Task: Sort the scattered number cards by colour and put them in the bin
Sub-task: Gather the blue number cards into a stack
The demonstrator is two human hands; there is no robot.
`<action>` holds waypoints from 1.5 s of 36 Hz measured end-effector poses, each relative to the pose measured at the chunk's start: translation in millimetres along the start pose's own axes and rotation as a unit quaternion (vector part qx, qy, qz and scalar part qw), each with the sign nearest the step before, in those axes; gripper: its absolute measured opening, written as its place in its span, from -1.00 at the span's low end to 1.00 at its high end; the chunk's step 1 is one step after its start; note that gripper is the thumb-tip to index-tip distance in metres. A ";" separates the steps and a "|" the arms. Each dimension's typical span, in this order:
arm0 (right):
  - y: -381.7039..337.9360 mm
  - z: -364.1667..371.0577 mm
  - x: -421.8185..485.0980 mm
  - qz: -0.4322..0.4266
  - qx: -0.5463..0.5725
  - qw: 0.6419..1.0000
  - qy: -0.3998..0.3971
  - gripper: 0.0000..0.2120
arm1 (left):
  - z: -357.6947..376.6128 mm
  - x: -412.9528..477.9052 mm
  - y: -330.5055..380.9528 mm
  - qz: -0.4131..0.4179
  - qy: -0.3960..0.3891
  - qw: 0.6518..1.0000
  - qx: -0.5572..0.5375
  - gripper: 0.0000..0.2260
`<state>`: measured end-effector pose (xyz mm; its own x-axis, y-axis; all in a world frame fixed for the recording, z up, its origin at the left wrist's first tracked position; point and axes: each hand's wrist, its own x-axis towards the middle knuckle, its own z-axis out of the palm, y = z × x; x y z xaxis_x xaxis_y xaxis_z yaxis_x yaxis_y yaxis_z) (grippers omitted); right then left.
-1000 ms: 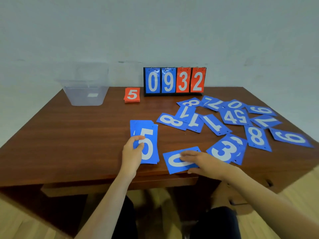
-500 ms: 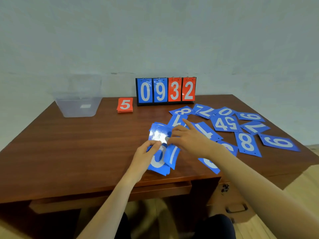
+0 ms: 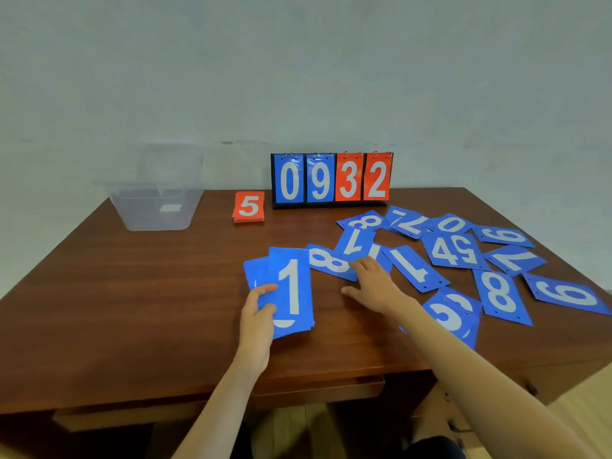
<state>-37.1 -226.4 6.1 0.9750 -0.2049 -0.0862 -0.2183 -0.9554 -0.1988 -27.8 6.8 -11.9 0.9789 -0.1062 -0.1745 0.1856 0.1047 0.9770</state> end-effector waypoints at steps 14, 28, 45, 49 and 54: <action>-74.0 28.7 35.7 -0.132 0.032 0.990 -0.026 -0.63 | -20.9 26.3 -0.6 0.015 0.080 0.994 -0.076 -0.66; -21.5 29.0 -93.9 -0.218 0.055 0.974 -0.024 -0.54 | -22.9 1.3 -5.4 0.024 0.051 0.997 -0.057 -0.60; 32.4 23.7 -149.4 -0.059 0.057 0.997 0.013 -0.63 | 8.4 -45.9 -7.8 0.031 -0.023 0.999 -0.003 -0.63; 32.0 20.6 -152.5 -0.071 0.007 0.997 0.017 -0.64 | 5.3 -46.7 -4.5 0.036 -0.021 0.999 -0.003 -0.63; 26.4 13.9 -153.6 -0.056 -0.024 0.996 0.060 -0.69 | 2.0 -43.7 -5.0 0.033 -0.018 0.999 0.001 -0.62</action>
<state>-193.2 -217.2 0.6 0.9917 -0.1180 0.0515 -0.1089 -0.9820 -0.1543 -71.6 8.9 -8.9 0.9854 -0.1338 -0.1050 0.1201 0.1099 0.9867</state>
